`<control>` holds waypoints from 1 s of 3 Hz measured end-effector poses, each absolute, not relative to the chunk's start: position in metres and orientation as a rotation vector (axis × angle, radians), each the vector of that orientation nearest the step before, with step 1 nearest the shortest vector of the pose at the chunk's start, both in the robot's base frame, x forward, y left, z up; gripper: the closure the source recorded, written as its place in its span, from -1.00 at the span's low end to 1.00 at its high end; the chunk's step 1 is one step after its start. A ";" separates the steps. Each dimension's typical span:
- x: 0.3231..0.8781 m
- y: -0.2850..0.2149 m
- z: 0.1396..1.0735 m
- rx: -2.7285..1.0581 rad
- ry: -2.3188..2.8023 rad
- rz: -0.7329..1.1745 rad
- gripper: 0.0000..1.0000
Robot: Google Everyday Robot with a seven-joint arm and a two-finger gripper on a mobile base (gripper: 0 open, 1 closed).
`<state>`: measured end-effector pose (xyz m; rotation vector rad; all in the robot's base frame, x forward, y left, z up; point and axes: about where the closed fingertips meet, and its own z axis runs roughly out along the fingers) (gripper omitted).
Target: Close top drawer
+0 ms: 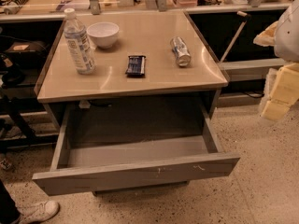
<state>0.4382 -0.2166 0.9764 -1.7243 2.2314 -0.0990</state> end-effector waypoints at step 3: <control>0.438 -0.217 0.976 -1.724 2.231 -0.099 -0.16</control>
Offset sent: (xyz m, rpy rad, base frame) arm 0.0000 0.0000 0.0000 0.0000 0.0000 0.0000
